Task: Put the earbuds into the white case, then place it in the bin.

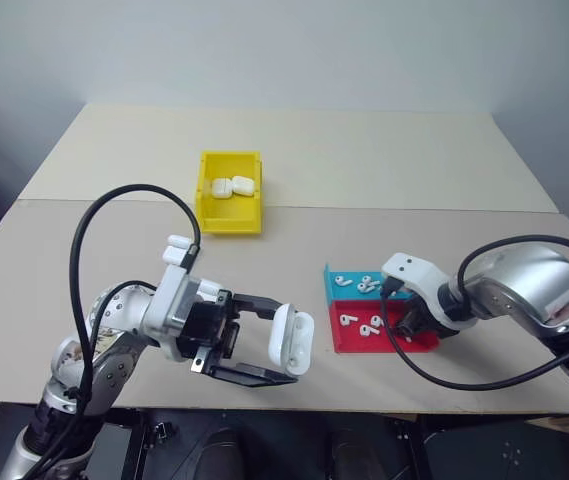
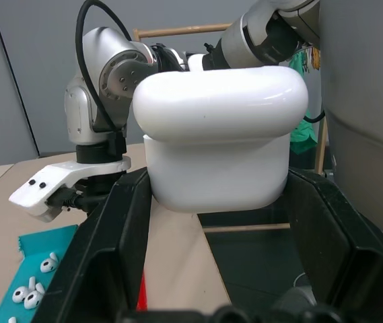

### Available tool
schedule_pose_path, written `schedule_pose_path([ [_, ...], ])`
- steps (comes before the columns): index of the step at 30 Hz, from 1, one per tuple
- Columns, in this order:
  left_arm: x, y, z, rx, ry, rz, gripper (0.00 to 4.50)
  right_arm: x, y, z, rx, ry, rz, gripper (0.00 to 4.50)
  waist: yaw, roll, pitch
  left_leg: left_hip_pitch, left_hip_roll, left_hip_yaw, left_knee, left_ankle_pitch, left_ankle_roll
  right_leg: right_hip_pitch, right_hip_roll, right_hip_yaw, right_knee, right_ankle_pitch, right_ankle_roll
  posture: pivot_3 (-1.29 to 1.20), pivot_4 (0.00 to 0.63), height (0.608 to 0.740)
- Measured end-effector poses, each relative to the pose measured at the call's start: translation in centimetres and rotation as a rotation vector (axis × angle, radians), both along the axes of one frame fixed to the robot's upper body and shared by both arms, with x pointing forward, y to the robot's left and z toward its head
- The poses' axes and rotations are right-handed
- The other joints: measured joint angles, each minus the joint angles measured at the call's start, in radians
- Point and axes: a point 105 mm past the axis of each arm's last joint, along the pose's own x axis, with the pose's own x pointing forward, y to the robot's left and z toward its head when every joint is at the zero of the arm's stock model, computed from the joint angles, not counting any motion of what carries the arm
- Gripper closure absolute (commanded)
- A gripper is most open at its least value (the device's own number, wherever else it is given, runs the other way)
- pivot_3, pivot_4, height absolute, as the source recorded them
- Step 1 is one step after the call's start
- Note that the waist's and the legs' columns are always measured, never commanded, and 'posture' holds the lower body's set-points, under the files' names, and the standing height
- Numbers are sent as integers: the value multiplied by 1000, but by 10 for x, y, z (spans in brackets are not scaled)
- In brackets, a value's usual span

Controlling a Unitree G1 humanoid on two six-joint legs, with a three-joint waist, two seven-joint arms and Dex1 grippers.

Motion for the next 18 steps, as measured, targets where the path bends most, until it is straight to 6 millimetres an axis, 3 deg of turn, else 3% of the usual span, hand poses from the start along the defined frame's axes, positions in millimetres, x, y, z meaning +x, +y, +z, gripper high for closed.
schedule_pose_path([
  [2,3,3,1,-9,12,16,1769,1,1,8,36,-14,0,3887,0,0,0,-1,0,0,0,0,0,-1,0,0,0,0,0,0,150,740],
  [9,29,15,33,-123,106,77,1769,15,10,99,380,-351,72,3887,10,-2,-1,-8,0,-2,0,1,-1,-7,0,-2,0,1,1,0,150,740],
  [14,40,12,45,-124,137,96,1769,18,41,106,676,-590,230,3887,10,-3,-2,-11,0,-1,1,6,-10,-10,0,-2,1,1,2,0,150,740],
  [18,48,13,48,-100,154,91,1769,14,67,132,873,-760,358,3887,5,-3,-2,-11,0,-2,1,8,-11,-11,0,-3,2,2,1,0,150,740],
])
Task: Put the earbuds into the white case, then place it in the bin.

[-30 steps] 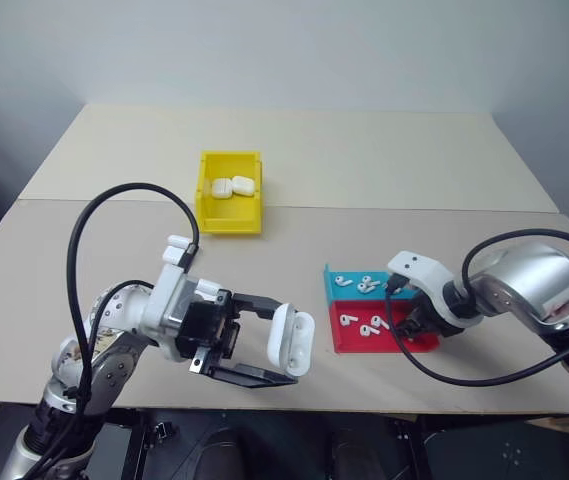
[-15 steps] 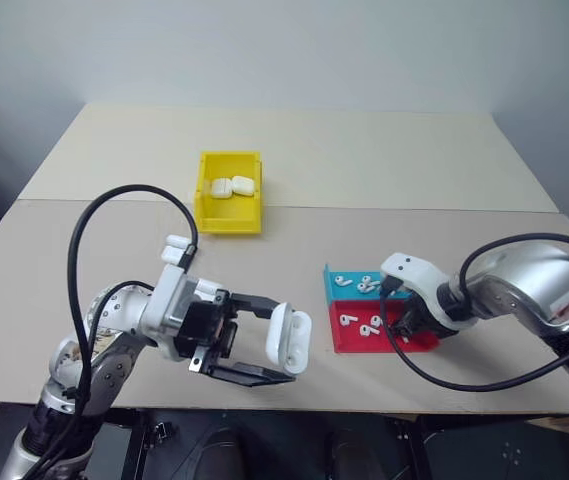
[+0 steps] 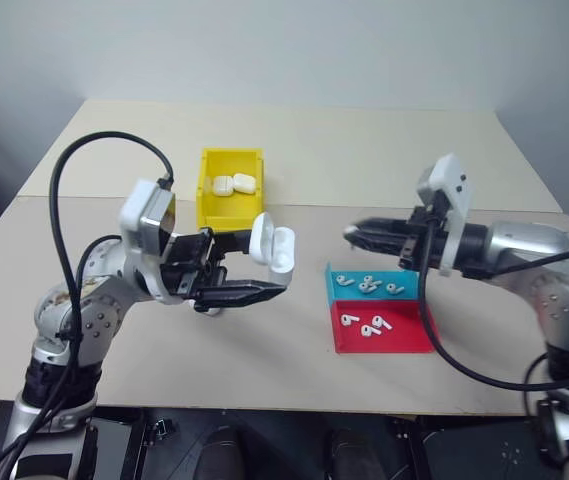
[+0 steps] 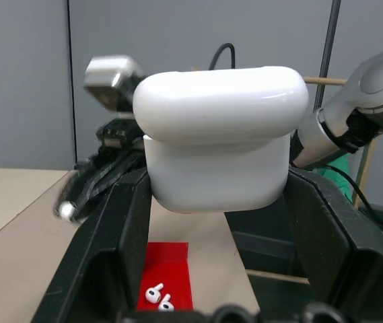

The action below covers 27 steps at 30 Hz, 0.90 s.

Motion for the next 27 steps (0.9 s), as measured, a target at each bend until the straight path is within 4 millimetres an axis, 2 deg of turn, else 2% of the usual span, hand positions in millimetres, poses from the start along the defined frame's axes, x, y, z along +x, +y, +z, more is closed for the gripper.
schedule_pose_path([
  [3,4,3,2,8,-2,-11,1769,-5,11,20,100,-77,74,3887,-2,0,0,0,0,0,0,0,0,0,0,0,0,0,0,0,150,740],
  [6,8,5,-1,5,-29,-8,1769,-8,19,31,166,-88,139,3887,-3,0,0,-1,0,0,-1,0,0,0,0,0,0,0,0,0,150,740],
  [13,11,5,-7,-6,-45,10,1769,-22,25,36,184,-100,221,3887,-2,0,0,-1,0,0,0,0,0,0,0,-1,0,0,0,0,150,740],
  [17,12,5,-8,5,-48,20,1769,-35,34,37,151,-145,255,3887,-4,0,0,-1,0,0,0,0,0,0,0,-1,0,0,0,0,150,740],
  [20,11,4,-9,12,-49,12,1769,-37,40,38,170,-150,255,3887,-4,0,0,-1,0,0,0,0,0,0,0,-1,0,0,0,0,150,740],
  [27,8,-8,-15,23,-32,-29,1769,-46,43,36,191,-139,288,3887,1,0,0,-1,0,-1,0,0,0,0,0,-1,0,0,0,0,150,740],
])
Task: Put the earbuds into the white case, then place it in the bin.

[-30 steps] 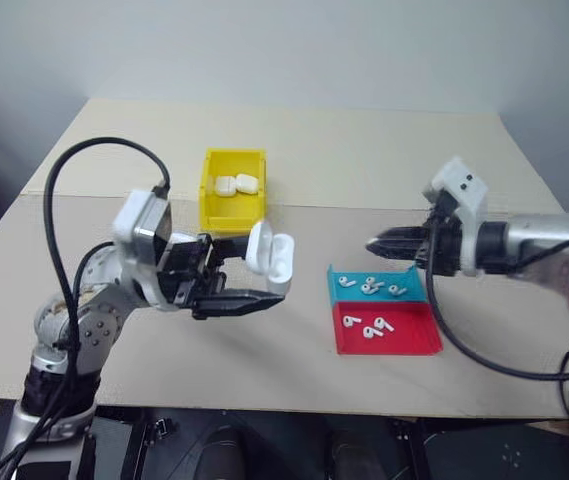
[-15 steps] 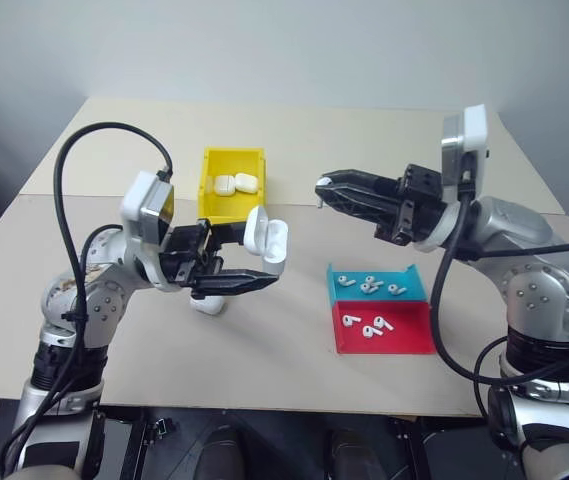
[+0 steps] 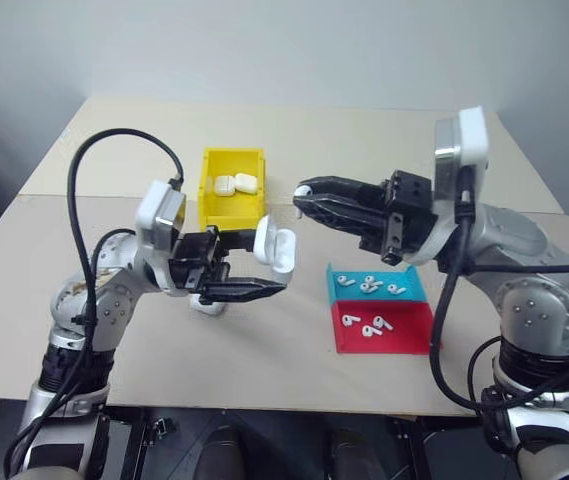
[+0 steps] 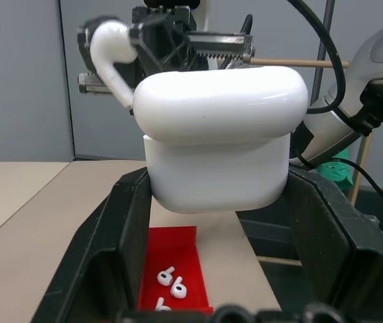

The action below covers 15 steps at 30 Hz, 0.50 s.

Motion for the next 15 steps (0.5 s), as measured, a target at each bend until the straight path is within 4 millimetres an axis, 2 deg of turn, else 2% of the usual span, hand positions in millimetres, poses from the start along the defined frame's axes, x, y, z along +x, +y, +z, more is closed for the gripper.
schedule_pose_path([
  [8,2,-6,-1,15,-2,-6,1769,-7,-1,-4,22,2,51,3887,-4,0,0,0,0,0,0,0,0,0,0,0,0,0,0,0,150,740],
  [15,3,-6,-1,14,-1,-12,1769,-6,-4,-11,7,7,39,3887,-3,0,0,0,0,0,0,0,0,0,0,0,0,0,0,0,150,740],
])
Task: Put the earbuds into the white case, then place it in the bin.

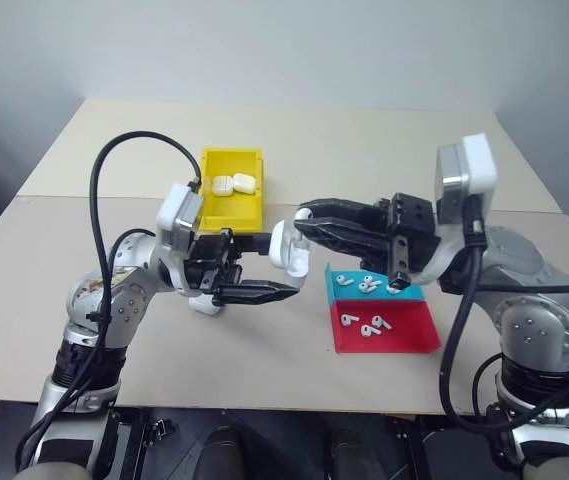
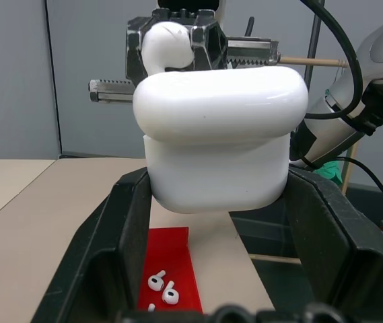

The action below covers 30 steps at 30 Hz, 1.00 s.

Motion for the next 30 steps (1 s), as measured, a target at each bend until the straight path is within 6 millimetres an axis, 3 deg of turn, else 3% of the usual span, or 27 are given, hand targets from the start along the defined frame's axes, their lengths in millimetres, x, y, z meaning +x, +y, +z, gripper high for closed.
schedule_pose_path([
  [11,0,0,0,-3,-2,-4,1769,10,-3,-11,-35,0,-46,3887,0,0,0,0,0,0,0,0,0,0,0,0,0,0,0,0,150,740],
  [30,-1,-1,0,-7,-3,-7,1769,8,-4,0,31,-21,-51,3887,0,0,0,0,0,0,0,0,0,0,0,0,0,0,0,0,150,740],
])
